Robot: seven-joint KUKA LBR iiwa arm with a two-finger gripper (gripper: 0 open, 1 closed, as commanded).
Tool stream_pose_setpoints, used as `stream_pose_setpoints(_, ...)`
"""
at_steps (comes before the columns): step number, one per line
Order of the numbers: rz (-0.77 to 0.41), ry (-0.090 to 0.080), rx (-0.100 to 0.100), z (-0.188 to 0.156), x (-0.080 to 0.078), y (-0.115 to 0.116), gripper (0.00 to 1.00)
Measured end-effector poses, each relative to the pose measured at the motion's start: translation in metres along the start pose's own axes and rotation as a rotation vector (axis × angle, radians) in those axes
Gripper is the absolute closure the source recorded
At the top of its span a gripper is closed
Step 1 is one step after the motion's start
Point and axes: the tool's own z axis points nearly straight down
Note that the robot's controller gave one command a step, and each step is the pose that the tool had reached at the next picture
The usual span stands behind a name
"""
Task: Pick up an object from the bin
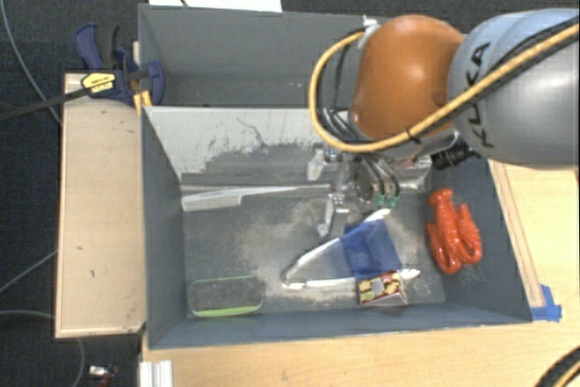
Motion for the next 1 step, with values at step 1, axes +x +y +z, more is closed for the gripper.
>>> stream_pose_setpoints(1,0.002,-0.008,-0.001,-0.0047,-0.0015,-0.0006,0.00)
